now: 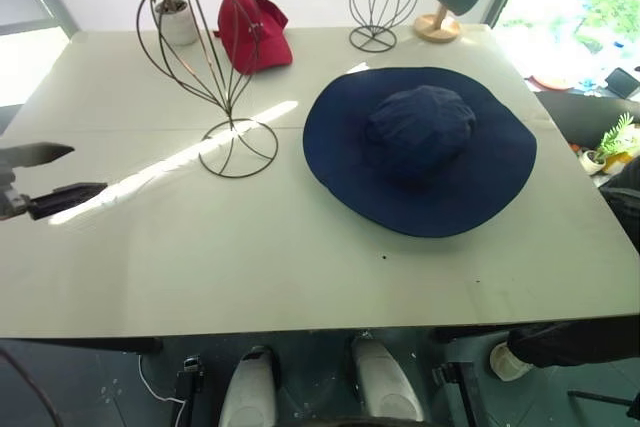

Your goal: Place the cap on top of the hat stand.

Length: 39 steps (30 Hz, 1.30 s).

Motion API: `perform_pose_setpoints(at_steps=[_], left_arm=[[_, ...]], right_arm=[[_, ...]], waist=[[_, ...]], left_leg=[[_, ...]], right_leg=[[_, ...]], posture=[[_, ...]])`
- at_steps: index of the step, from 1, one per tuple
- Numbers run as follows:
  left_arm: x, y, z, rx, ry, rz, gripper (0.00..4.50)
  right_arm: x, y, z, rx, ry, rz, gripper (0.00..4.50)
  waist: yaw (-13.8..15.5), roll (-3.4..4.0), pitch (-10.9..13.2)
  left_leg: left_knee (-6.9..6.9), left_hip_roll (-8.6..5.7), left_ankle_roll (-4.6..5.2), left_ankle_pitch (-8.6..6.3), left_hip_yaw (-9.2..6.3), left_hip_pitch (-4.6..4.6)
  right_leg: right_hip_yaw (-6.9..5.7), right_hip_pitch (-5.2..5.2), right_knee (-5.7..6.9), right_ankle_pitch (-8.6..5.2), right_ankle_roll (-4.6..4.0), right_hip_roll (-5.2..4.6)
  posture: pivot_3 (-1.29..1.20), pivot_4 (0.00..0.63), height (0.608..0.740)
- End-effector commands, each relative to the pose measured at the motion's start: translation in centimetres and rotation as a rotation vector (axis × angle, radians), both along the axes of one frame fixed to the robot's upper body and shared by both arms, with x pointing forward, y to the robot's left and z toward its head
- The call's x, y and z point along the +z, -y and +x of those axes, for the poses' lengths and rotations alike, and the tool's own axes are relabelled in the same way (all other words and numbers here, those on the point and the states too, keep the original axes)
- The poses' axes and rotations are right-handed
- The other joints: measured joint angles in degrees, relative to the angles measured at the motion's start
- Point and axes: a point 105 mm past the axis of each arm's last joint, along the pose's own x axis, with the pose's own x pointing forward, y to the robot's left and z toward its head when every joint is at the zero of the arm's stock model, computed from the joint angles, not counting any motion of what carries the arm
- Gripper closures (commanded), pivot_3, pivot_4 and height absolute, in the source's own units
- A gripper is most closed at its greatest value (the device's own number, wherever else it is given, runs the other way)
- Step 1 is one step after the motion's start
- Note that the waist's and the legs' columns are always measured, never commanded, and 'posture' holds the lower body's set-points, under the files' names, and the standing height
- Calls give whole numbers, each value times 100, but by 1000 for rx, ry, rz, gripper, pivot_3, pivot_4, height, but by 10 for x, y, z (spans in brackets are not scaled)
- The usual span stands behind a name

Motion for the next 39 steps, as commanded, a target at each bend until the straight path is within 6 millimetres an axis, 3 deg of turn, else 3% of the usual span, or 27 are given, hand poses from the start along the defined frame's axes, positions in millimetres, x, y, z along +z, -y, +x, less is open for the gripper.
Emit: perform_pose_setpoints(at_steps=[1, 9, 16, 26, 35, 39], left_arm=[[14, 37, -4, -162, 8, -16, 0], [10, 106, -14, -503, -98, -28, 0], [2, 142, 1, -647, -125, -47, 0], [6, 155, 9, -707, -111, -49, 0], [11, 154, 9, -681, -95, -66, 0], [10, 154, 8, -671, -90, -59, 0]], right_arm=[[13, -27, -2, 69, 97, -90, 235], [-3, -95, -19, 143, 165, -270, 235], [-67, -139, -27, 200, 167, -477, 235], [-126, -158, -3, 210, 263, -678, 235], [-141, -179, 53, 204, 360, -643, 235], [-149, -184, 69, 215, 352, -612, 235]], waist=[[6, -2, -1], [15, 4, -1], [20, -16, -11], [13, -20, -12], [-7, -65, -31], [-6, -81, -41]], left_leg=[[0, 0, 0, 0, -1, -1], [15, 0, 0, 0, -9, 1], [70, -1, 0, 0, -13, -4], [81, -4, 2, -1, -14, -7], [91, -3, 3, -1, -16, 2], [91, -3, 3, 0, -17, 3]], right_leg=[[0, 0, 1, 0, 1, 2], [1, 3, 16, -1, 8, 8], [0, 21, 31, -1, 8, 8], [3, 20, 43, -1, 7, 7], [4, 21, 68, -2, 6, 10], [4, 21, 73, -1, 6, 10]], posture=[[0, 150, 740], [0, 150, 740], [0, 150, 740], [0, 150, 740], [0, 150, 740], [0, 150, 740]])
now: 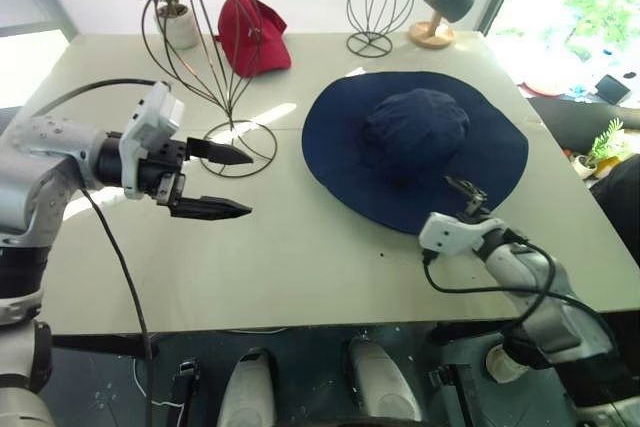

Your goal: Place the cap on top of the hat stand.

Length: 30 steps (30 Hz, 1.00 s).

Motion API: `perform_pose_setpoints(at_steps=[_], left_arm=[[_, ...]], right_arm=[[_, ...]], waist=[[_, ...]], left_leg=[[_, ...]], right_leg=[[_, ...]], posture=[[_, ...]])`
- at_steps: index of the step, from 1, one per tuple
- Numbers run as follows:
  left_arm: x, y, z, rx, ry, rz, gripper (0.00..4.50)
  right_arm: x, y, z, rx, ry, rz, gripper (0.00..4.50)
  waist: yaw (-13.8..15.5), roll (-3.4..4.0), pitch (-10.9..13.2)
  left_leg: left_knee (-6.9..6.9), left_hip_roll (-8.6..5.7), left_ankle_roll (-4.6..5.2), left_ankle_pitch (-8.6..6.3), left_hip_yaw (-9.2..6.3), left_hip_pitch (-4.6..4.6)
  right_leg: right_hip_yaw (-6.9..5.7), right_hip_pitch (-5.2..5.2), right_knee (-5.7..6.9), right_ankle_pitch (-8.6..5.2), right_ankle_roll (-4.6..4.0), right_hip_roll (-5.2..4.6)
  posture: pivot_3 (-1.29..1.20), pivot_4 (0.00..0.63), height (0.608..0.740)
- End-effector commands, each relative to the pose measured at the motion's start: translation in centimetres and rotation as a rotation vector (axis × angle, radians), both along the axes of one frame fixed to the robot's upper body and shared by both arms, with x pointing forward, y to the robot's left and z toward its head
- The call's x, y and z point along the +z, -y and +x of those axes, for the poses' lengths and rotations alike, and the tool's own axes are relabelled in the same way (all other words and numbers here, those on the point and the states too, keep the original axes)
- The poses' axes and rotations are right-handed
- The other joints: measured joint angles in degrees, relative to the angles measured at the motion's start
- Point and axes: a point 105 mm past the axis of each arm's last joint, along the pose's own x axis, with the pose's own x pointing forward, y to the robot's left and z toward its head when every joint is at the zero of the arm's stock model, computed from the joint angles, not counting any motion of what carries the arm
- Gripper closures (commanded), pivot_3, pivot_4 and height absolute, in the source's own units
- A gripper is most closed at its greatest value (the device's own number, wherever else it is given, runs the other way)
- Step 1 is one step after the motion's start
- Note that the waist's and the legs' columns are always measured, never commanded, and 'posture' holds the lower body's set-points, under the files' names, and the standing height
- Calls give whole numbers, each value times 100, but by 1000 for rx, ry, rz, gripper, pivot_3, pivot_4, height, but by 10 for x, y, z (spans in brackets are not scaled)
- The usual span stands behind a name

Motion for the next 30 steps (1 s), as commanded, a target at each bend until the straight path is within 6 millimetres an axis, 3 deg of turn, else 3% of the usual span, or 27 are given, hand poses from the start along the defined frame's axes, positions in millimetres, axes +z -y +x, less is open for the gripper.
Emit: perform_pose_setpoints(at_steps=[1, 4, 10, 13, 15, 18, 20, 23, 26, 30], left_arm=[[11, -1, -4, 4, 54, -3, 0], [12, -1, -4, 15, 63, -5, 0], [13, -2, -5, 29, 69, -8, 0], [16, -3, -4, 42, 72, -23, 0], [20, -4, -4, 61, 78, -45, 0], [26, -7, -3, 88, 88, -69, 0], [33, -12, -2, 124, 101, -91, 0], [41, -21, -2, 176, 123, -121, 0], [47, -28, -2, 217, 145, -139, 0], [74, -51, -7, 324, 192, -227, 0]], right_arm=[[-22, -1, 4, 4, -72, 11, 235], [-20, -9, 5, 14, -98, 104, 1101], [-13, -6, 1, 0, -119, 181, 4365], [-1, -7, -2, -22, -161, 342, 4440], [23, -9, -1, -42, -185, 580, 4440], [55, -8, 1, -33, -191, 786, 4440], [97, -8, 5, 22, -143, 871, 4440], [155, -11, 12, 123, -73, 924, 4440], [197, -18, 20, 200, -29, 929, 4440], [260, -47, 37, 343, 64, 818, 4440]], waist=[[2, -11, -7], [6, -20, -13], [10, -17, -11], [17, -14, -9], [21, -12, -7], [13, -1, -1], [14, 4, 3], [7, 24, 15], [8, 27, 16], [-18, 33, 21]], left_leg=[[0, 0, 0, 0, 0, 0], [0, 0, 0, 0, -3, 1], [-2, 0, 0, 0, -5, 1], [-4, 0, 0, 0, -10, -1], [-4, 0, 0, 0, -14, -2], [-2, 0, 0, 0, -19, -5], [-2, 0, 0, 0, -19, -4], [-3, 0, 0, 0, -20, -4], [-12, 2, 1, -1, -22, -3], [-18, 4, 4, -2, -22, -8]], right_leg=[[0, 0, 1, 0, 0, 0], [0, 2, 3, 0, 0, 1], [0, 2, 7, -3, 6, 3], [0, 2, 9, -6, 9, 6], [-1, 0, 11, -7, 11, 8], [-1, 0, 13, -6, 12, 9], [-1, 0, 14, -6, 12, 9], [-1, -2, 15, -6, 12, 9], [-3, -7, 16, -7, 13, 13], [-5, -17, 15, -7, 15, 14]], posture=[[0, 150, 740], [0, 150, 740], [0, 150, 740], [0, 150, 740], [0, 150, 740], [0, 150, 740], [0, 150, 740], [0, 150, 740], [0, 150, 740], [0, 150, 740]])
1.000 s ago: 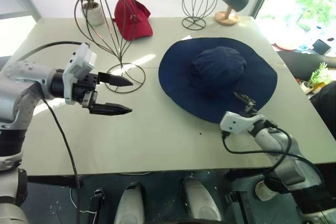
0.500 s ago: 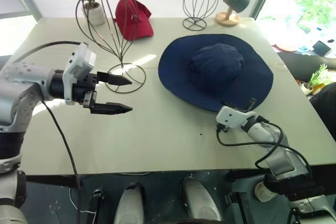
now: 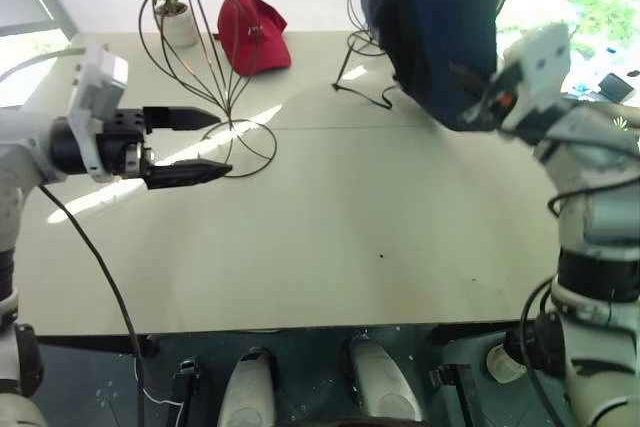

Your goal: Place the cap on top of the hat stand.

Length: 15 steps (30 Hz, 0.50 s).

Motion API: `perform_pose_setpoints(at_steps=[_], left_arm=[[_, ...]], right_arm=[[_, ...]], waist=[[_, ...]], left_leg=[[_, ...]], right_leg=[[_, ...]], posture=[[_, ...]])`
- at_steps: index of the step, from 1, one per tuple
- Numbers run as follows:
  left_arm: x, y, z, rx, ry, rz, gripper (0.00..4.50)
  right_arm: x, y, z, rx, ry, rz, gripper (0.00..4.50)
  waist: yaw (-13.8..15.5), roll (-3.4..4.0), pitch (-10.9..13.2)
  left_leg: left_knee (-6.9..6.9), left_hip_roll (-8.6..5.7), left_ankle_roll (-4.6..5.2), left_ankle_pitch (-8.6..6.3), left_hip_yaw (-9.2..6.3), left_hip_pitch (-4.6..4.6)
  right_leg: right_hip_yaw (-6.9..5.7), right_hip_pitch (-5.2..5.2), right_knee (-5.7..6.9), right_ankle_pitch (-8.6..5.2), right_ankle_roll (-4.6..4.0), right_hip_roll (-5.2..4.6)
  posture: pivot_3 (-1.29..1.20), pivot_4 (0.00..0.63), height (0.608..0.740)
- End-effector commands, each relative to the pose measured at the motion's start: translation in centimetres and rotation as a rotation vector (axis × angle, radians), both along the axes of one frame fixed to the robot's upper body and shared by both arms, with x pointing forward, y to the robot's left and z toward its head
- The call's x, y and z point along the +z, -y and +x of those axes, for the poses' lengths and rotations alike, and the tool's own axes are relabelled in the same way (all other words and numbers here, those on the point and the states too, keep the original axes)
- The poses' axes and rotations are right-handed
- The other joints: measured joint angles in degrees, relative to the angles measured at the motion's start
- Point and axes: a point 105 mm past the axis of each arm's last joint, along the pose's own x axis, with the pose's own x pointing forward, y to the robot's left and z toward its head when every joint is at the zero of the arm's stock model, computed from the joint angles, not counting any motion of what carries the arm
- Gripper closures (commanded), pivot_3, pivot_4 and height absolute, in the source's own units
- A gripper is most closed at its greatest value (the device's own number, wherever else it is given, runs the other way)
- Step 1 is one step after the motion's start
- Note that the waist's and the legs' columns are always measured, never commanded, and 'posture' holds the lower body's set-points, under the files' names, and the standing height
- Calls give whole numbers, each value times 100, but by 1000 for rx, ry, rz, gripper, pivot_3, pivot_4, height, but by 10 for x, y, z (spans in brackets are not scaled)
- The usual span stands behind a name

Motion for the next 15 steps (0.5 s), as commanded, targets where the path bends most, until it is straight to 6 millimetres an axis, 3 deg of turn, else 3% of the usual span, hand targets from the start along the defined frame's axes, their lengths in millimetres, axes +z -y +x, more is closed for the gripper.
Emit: perform_pose_setpoints(at_steps=[1, 4, 7, 10, 15], left_arm=[[36, -24, -10, 100, 101, -72, 0], [48, -48, -14, 204, 139, -96, 0], [58, -69, -21, 294, 172, -111, 0], [69, -92, -32, 389, 206, -114, 0], [77, -120, -51, 512, 226, -91, 0]], right_arm=[[48, -20, 8, 51, 143, -70, 4440], [77, -45, 19, 94, 231, -130, 4440], [93, -77, 25, 146, 320, -224, 4440], [92, -112, 28, 207, 402, -358, 4440], [86, -160, 14, 310, 616, -615, 4440]], waist=[[-8, 3, 2], [-34, 11, 7], [-119, 14, 10], [-166, 14, 10], [-251, 16, 12]], left_leg=[[-4, 0, 0, 0, 1, -2], [-6, 0, 0, 0, 1, -3], [-14, 0, 1, -1, 3, -4], [-20, 0, 1, -1, 3, -4], [-34, 0, 1, -1, 5, -5]], right_leg=[[0, -3, -2, 0, 0, 0], [0, -8, 0, 0, 0, -1], [-1, -10, -2, 1, 2, -2], [-1, -11, -4, 10, 18, -3], [-2, -18, -3, 11, 20, -6]], posture=[[0, 150, 740], [0, 150, 740], [0, 150, 740], [0, 150, 740], [0, 150, 740]])
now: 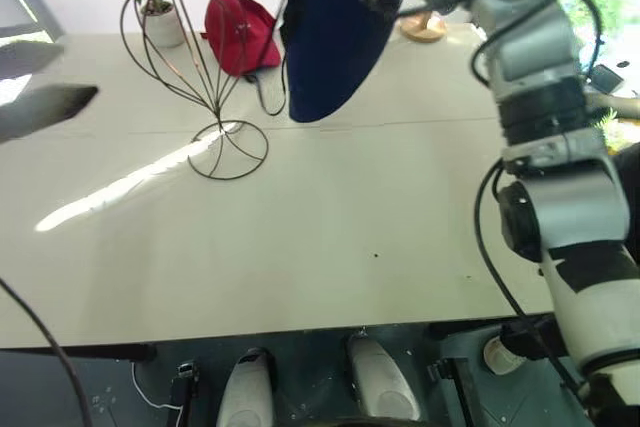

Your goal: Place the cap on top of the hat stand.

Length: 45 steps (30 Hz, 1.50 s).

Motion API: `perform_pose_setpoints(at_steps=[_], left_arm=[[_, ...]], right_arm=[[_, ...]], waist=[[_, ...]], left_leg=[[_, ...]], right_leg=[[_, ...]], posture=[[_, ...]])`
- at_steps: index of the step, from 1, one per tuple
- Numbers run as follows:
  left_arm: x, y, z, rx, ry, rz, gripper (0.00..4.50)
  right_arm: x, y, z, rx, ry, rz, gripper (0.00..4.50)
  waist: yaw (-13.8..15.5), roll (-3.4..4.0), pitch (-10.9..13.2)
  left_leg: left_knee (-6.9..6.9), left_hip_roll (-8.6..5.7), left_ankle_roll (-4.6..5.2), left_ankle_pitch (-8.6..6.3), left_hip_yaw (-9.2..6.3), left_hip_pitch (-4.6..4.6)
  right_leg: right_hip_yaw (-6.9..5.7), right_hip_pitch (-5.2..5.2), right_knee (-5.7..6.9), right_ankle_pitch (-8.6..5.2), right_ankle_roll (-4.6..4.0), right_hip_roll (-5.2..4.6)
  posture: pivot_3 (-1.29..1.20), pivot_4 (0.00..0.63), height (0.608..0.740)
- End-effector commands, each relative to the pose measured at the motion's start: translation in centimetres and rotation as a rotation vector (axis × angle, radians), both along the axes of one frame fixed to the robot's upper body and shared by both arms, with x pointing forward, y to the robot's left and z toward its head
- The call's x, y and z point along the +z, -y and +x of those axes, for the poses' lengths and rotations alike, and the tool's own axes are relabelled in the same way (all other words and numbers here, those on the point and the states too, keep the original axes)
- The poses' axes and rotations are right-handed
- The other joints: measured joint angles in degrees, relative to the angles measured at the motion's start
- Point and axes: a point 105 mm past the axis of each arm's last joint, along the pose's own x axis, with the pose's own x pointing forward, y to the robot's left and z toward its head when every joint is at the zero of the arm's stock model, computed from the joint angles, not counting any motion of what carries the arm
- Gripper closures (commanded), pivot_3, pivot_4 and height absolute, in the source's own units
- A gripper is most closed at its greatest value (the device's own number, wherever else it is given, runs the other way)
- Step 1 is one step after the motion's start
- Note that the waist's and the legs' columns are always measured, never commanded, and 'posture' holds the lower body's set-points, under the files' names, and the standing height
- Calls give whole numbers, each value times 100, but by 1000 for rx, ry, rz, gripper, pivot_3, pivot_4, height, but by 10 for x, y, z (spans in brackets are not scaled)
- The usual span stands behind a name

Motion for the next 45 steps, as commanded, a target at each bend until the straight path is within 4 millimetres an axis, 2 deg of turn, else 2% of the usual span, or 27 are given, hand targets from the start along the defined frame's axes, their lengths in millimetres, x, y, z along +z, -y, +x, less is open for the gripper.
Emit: perform_pose_setpoints(at_steps=[1, 4, 7, 15, 20, 23, 28, 31, 35, 39, 42, 45], left_arm=[[17, -14, -18, 71, 57, 21, 0], [18, -19, -23, 97, 58, 18, 0], [15, -21, -25, 112, 53, 16, 0], [11, -24, -27, 130, 43, 7, 0], [13, -29, -28, 142, 42, 1, 0], [13, -36, -29, 167, 43, -1, 0], [15, -41, -31, 190, 58, -9, 0], [15, -41, -32, 190, 64, -10, 0], [16, -43, -34, 202, 80, -21, 0], [18, -47, -38, 225, 98, -32, 0], [21, -50, -41, 238, 115, -46, 0], [22, -53, -45, 252, 122, -58, 0]], right_arm=[[24, -29, -26, 93, 257, -137, 4440], [32, -43, -38, 112, 437, -228, 4440], [48, -52, -49, 125, 563, -227, 4440], [70, -59, -71, 135, 841, -228, 4440], [64, -74, -91, 199, 1102, -332, 4440], [63, -77, -88, 184, 1184, -384, 4440], [74, -67, -74, 71, 1268, -449, 4440], [82, -73, -78, 58, 1343, -445, 4440], [81, -85, -81, 64, 1459, -489, 4440], [89, -95, -89, 60, 1563, -500, 4440], [85, -108, -102, 130, 1685, -513, 4440], [69, -120, -118, 290, 1775, -508, 4440]], waist=[[-43, 2, 2], [-75, 4, 5], [-87, 4, 5], [-88, 1, 4], [-93, 1, 4], [-124, 0, 3], [-163, -3, 1], [-205, -6, 0], [-266, -5, 1], [-319, -5, 1], [-366, -6, 0], [-377, -6, 0]], left_leg=[[-3, 0, 0, 0, 0, 0], [-5, 0, -1, 0, 0, -2], [-12, 0, -2, 1, 0, -5], [-26, 0, -6, 3, 1, -3], [-32, -1, -7, 4, 3, -4], [-42, 0, -10, 5, 10, -4], [-44, 0, -16, 9, 9, -4], [-43, -2, -19, 11, 10, -7], [-48, -1, -19, 11, 10, -7], [-49, 0, -19, 11, 9, -7], [-49, -1, -19, 11, 7, -7], [-49, -1, -19, 11, 5, -7]], right_leg=[[-2, -1, 2, 0, 0, -2], [-2, -7, 3, 0, 0, -2], [-2, -16, 7, -1, -2, -2], [-2, -24, 10, -11, -23, -3], [-1, -32, 12, -12, -26, -3], [4, -52, 28, -18, -36, -2], [4, -59, 41, -24, -47, -2], [4, -58, 41, -25, -48, -6], [4, -64, 42, -25, -48, -3], [4, -77, 74, -26, -47, -2], [3, -80, 82, -29, -50, -2], [3, -82, 84, -38, -65, -1]], posture=[[0, 150, 740], [0, 150, 740], [0, 150, 740], [0, 150, 740], [0, 150, 740], [0, 150, 740], [0, 150, 740], [0, 150, 740], [0, 150, 740], [0, 150, 740], [0, 150, 740], [0, 150, 740]])
